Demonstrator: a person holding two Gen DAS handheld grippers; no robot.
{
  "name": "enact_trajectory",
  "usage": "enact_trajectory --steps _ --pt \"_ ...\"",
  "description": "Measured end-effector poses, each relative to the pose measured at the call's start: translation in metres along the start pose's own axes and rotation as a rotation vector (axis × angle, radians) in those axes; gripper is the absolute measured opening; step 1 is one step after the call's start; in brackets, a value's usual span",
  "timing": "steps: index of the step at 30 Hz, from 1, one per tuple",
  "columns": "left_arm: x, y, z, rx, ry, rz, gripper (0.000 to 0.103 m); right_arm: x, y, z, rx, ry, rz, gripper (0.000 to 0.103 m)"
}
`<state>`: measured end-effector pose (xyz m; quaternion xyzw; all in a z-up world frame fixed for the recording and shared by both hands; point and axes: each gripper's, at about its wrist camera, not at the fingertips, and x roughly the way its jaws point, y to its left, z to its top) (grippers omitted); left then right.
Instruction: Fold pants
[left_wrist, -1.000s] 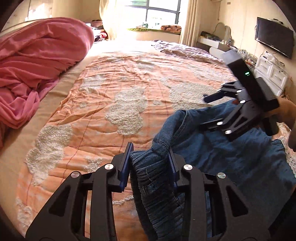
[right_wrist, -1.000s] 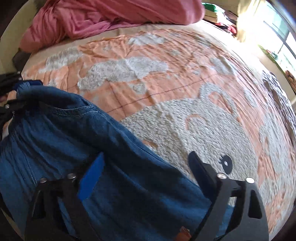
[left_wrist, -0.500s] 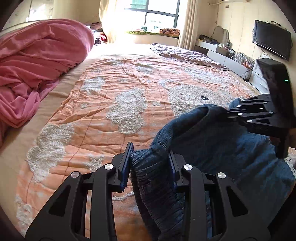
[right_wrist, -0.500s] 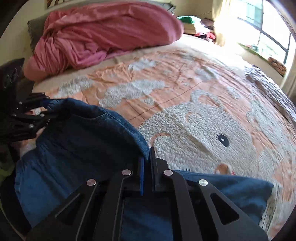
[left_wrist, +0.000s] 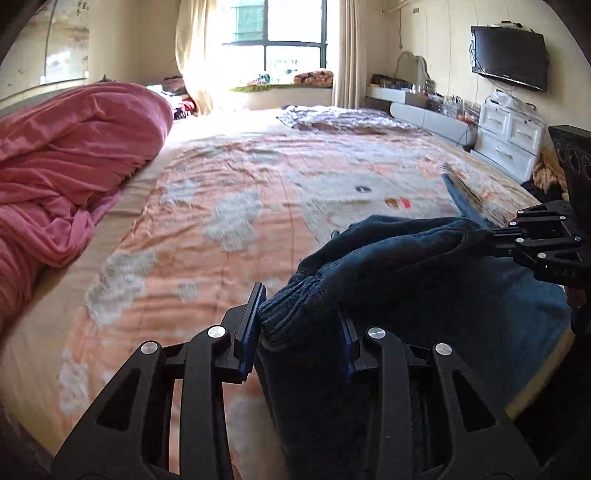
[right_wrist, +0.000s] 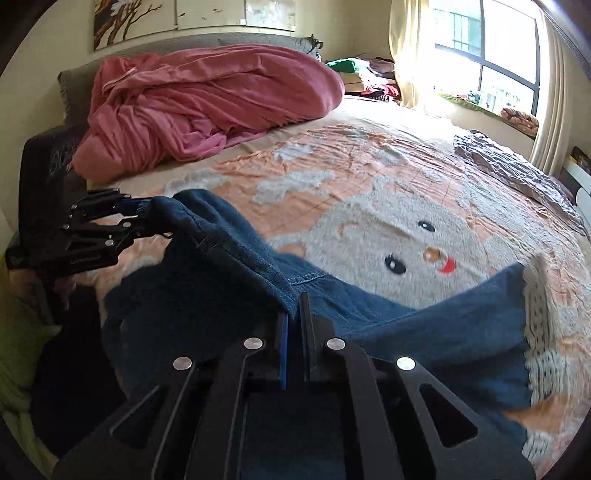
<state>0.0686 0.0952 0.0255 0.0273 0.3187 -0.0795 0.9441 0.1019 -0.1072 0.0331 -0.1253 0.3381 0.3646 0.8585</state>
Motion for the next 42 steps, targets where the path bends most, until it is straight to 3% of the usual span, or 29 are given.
enact_trajectory --steps 7,12,17,22,24,29,32,35,37,40,42 --pt "-0.033 -0.027 -0.029 0.083 0.016 0.011 0.027 -0.03 0.031 -0.049 0.022 0.005 0.034 0.004" --pt "-0.035 -0.039 -0.049 0.144 0.083 0.041 0.028 -0.029 0.054 -0.077 -0.015 0.042 0.041 0.004" --pt "-0.028 -0.035 -0.06 0.141 0.158 0.069 0.033 -0.017 0.072 -0.092 -0.056 0.09 0.046 0.005" --pt "-0.027 -0.027 -0.07 0.085 0.203 0.049 0.037 -0.011 0.073 -0.098 -0.049 0.102 0.058 0.008" --pt "-0.034 -0.021 -0.072 0.052 0.204 0.024 0.044 -0.012 0.072 -0.099 -0.042 0.1 0.065 0.008" --pt "-0.065 -0.016 -0.066 0.027 0.162 0.028 0.044 -0.014 0.066 -0.1 -0.007 0.092 0.096 0.009" --pt "-0.075 -0.022 -0.048 0.01 0.111 -0.012 0.044 -0.014 0.067 -0.101 -0.005 0.09 0.101 0.009" --pt "-0.066 -0.039 -0.028 0.0 0.087 -0.072 0.044 -0.015 0.068 -0.101 -0.007 0.088 0.1 0.009" --pt "-0.048 -0.052 -0.016 -0.02 0.117 -0.15 0.044 -0.017 0.068 -0.101 -0.008 0.086 0.102 0.009" --pt "-0.023 -0.07 -0.014 0.02 0.158 -0.148 0.044 -0.018 0.067 -0.103 0.0 0.088 0.105 0.01" --pt "0.0 -0.072 -0.023 0.018 0.236 -0.123 0.044 -0.02 0.067 -0.103 -0.002 0.09 0.108 0.011"
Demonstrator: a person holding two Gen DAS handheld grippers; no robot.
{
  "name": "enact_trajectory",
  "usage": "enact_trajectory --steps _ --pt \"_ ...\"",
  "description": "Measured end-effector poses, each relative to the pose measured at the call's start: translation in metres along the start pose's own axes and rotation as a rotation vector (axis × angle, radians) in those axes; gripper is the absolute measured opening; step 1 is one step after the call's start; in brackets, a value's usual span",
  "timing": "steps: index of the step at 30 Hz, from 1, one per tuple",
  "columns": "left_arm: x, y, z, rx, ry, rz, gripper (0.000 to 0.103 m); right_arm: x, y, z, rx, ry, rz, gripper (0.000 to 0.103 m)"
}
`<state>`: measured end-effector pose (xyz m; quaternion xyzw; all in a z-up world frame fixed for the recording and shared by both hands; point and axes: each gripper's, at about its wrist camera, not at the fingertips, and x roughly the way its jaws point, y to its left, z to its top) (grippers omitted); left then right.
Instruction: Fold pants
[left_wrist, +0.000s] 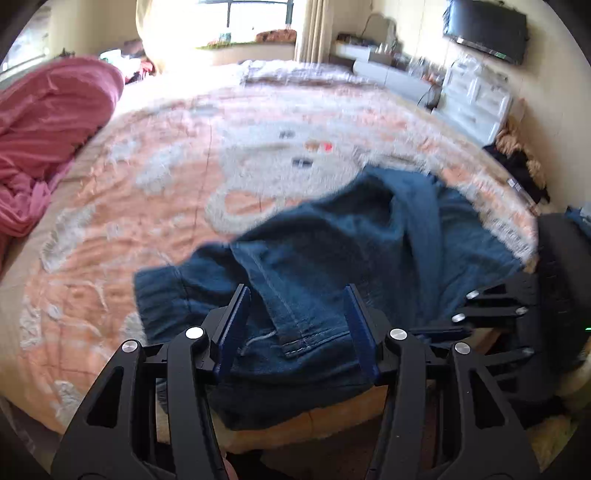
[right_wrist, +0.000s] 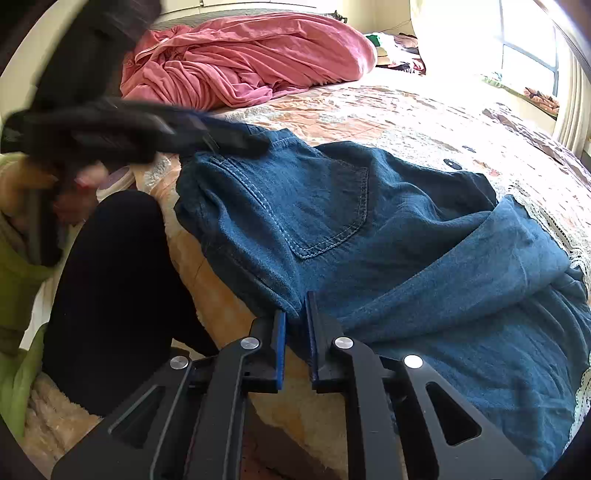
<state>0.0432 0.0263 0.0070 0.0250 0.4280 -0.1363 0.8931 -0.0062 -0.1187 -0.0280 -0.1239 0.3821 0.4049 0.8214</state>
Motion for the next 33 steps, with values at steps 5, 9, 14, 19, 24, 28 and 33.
enact_trajectory --steps 5,9,14,19,24,28,33 --pt "0.019 0.009 -0.024 -0.005 0.056 0.012 0.044 -0.013 -0.003 -0.001 0.035 -0.005 0.039 0.021" --pt "0.018 0.008 -0.03 0.011 0.037 0.023 0.044 -0.034 -0.009 0.004 0.092 -0.069 0.049 0.031" --pt "0.02 0.003 -0.031 0.041 0.031 0.057 0.045 -0.03 -0.026 0.03 0.12 -0.103 -0.021 0.048" --pt "0.018 0.003 -0.033 0.041 0.02 0.057 0.045 0.023 -0.046 0.035 0.18 0.064 -0.105 0.05" --pt "0.022 0.002 -0.033 0.04 0.011 0.06 0.046 0.031 -0.048 0.024 0.187 0.051 -0.102 0.05" --pt "0.021 0.001 -0.032 0.044 -0.003 0.065 0.047 0.012 -0.058 0.021 0.231 0.003 -0.047 0.05" --pt "-0.008 -0.002 -0.026 0.006 -0.059 -0.002 0.048 -0.038 -0.074 0.022 0.265 -0.108 -0.092 0.059"
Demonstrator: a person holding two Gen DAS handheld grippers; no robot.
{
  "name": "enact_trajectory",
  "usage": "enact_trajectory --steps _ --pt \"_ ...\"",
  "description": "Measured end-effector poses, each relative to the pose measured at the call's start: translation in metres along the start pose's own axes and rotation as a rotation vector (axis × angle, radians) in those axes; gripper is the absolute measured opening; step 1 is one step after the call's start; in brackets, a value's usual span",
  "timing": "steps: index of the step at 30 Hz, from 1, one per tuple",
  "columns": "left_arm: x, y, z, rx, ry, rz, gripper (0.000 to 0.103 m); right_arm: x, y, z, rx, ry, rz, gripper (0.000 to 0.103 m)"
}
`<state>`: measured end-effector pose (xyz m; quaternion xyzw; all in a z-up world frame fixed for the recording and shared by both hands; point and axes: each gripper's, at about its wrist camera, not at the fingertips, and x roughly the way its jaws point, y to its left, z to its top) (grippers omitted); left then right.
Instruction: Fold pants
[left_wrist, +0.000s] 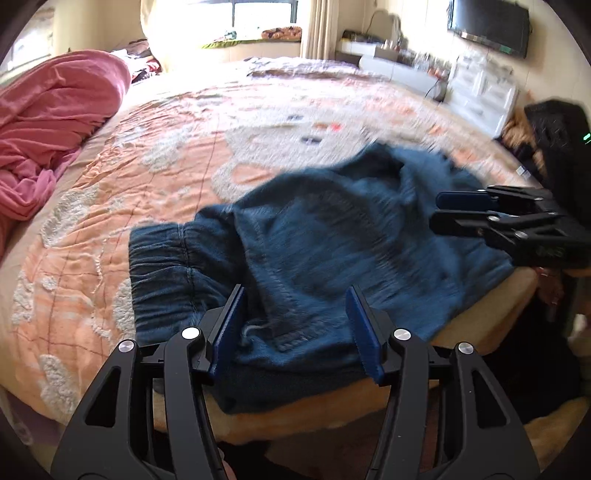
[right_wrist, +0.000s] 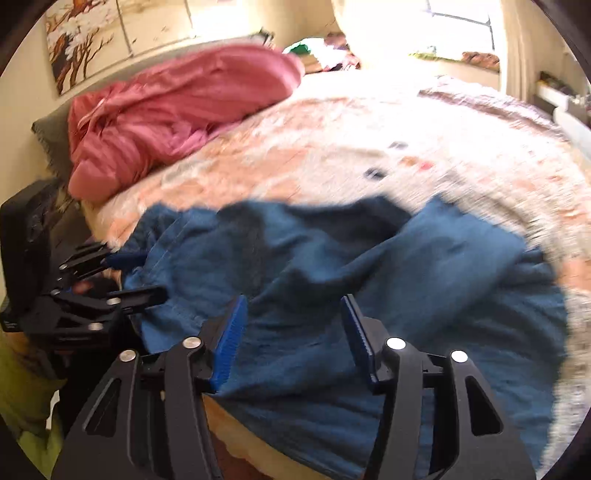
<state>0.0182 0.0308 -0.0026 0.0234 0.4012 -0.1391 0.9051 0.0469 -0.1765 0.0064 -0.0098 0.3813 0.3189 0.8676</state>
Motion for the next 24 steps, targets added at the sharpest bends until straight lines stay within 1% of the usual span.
enact_trajectory --steps 1,3,6,8,12,15,17,20,24 --pt "-0.005 -0.002 0.003 0.0 -0.012 -0.009 0.048 -0.007 -0.005 0.001 0.01 -0.016 -0.016 0.061" --pt "-0.016 -0.011 0.01 0.015 -0.04 -0.027 0.054 -0.016 -0.015 0.002 0.025 -0.035 -0.052 0.062" --pt "-0.023 -0.027 0.023 0.045 -0.064 -0.081 0.055 -0.028 -0.029 0.003 0.044 -0.064 -0.119 0.062" --pt "-0.019 -0.041 0.031 0.074 -0.067 -0.105 0.055 -0.032 -0.041 0.004 0.068 -0.074 -0.137 0.064" --pt "0.003 -0.06 0.04 0.091 -0.017 -0.172 0.056 -0.04 -0.059 0.009 0.105 -0.093 -0.183 0.072" --pt "0.021 -0.074 0.042 0.117 0.021 -0.209 0.056 -0.039 -0.066 0.021 0.109 -0.087 -0.205 0.076" --pt "0.032 -0.082 0.043 0.124 0.042 -0.241 0.056 -0.036 -0.069 0.029 0.104 -0.086 -0.208 0.077" --pt "0.049 -0.089 0.047 0.106 0.074 -0.298 0.056 -0.027 -0.078 0.041 0.103 -0.071 -0.206 0.077" --pt "0.069 -0.097 0.052 0.082 0.11 -0.334 0.055 -0.01 -0.096 0.058 0.1 -0.046 -0.221 0.077"
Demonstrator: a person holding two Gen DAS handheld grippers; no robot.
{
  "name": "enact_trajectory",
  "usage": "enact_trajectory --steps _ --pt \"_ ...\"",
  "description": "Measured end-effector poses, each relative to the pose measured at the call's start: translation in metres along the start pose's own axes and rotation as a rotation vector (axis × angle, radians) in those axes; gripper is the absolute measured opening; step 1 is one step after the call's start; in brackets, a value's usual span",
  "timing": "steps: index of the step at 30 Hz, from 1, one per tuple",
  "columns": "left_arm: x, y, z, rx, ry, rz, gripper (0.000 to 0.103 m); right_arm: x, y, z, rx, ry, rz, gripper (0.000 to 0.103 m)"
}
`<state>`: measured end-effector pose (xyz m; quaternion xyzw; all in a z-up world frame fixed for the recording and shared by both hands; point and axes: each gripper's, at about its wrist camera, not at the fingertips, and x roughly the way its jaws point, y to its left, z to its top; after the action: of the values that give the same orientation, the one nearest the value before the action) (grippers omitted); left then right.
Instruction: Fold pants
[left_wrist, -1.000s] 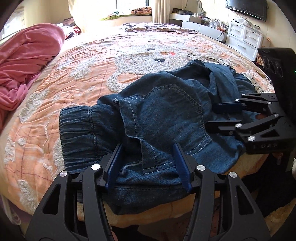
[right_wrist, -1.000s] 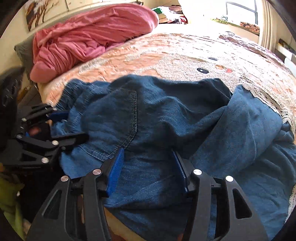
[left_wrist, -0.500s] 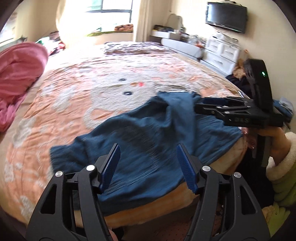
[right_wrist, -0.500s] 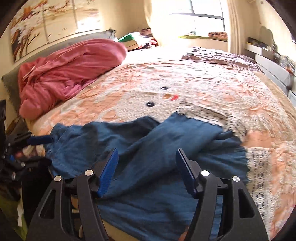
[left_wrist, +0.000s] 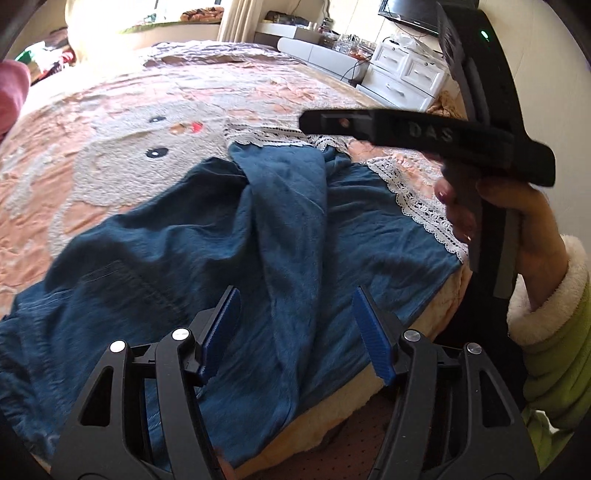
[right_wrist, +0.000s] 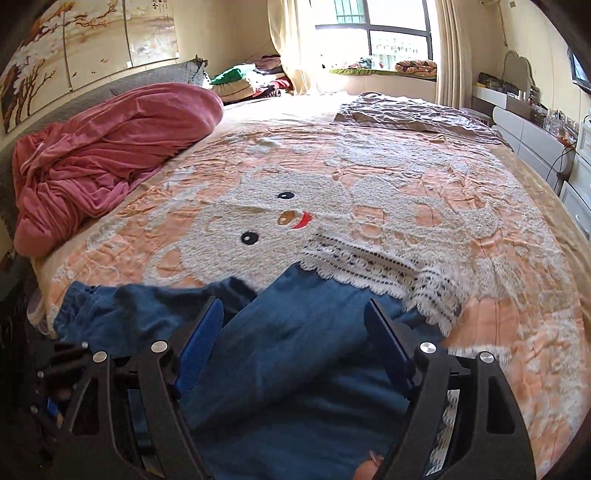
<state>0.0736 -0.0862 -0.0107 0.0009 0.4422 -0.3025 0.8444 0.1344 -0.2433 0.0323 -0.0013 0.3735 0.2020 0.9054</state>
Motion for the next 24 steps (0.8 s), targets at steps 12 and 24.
enact_trajectory --steps 12,24 --pt "0.045 0.018 0.014 -0.139 -0.004 -0.131 0.019 0.052 -0.02 0.02 -0.001 0.074 -0.066 0.078" --pt "0.04 -0.001 0.009 -0.066 -0.031 -0.153 0.016 0.136 0.016 0.058 -0.055 0.235 -0.172 0.075"
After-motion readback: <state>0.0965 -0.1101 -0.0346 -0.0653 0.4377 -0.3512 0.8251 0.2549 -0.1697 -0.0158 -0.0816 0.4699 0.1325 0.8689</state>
